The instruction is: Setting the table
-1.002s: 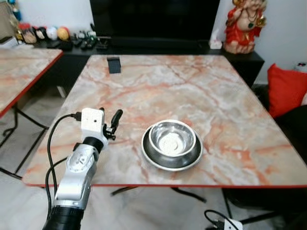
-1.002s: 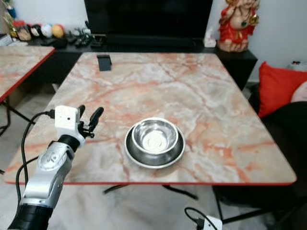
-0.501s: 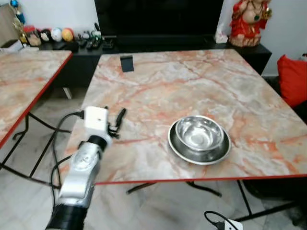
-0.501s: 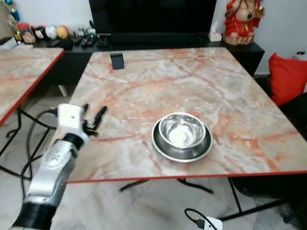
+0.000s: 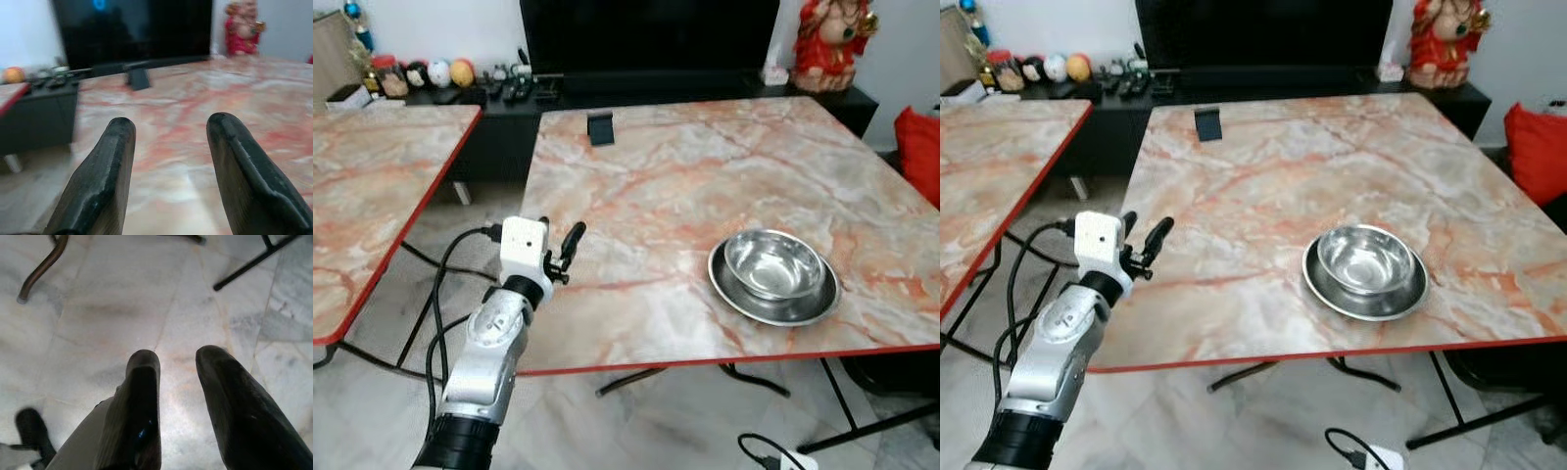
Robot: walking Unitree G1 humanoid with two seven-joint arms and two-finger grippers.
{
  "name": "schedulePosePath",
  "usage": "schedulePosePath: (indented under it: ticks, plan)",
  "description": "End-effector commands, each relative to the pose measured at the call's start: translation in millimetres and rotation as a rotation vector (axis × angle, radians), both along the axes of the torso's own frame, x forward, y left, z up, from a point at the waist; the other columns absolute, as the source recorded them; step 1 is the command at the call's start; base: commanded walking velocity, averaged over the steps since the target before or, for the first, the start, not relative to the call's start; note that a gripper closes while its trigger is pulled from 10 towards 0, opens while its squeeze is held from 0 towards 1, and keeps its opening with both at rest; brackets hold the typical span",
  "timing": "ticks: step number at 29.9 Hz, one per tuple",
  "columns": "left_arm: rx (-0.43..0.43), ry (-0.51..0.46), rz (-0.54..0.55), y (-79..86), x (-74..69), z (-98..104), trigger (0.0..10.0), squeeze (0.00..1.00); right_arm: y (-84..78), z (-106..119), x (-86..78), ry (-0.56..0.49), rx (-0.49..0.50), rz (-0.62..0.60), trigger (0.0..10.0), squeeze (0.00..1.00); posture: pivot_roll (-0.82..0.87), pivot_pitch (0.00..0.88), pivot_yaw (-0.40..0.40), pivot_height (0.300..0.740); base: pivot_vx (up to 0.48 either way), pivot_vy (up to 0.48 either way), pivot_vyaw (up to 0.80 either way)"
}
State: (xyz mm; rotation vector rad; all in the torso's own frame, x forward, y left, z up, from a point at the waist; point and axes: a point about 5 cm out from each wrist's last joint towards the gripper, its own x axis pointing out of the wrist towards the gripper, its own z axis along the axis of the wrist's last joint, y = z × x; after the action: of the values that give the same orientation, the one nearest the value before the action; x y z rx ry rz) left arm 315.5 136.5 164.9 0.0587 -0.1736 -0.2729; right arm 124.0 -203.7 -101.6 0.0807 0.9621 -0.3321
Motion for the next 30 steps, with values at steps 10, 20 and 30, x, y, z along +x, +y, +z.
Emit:
schedulePosePath:
  ticks: [10,20,30]
  plan:
    - [0.015,0.025,0.051,12.4,-1.0,-4.6,10.0,0.00,10.0,0.0,5.5,-0.007,0.028,0.018,10.0,0.00,0.06,0.000,-0.013,0.740,0.000,0.325,0.25]
    - [0.014,0.027,0.054,12.2,-0.9,-4.6,10.0,0.00,9.9,0.2,6.1,-0.008,0.030,0.018,10.0,0.00,0.06,0.000,-0.015,0.740,0.000,0.324,0.00]
    - [0.011,0.029,0.051,11.4,-0.3,-4.0,10.0,0.00,10.7,0.5,7.1,-0.016,0.034,0.014,10.0,0.00,0.05,0.000,-0.010,0.740,0.000,0.323,0.00]
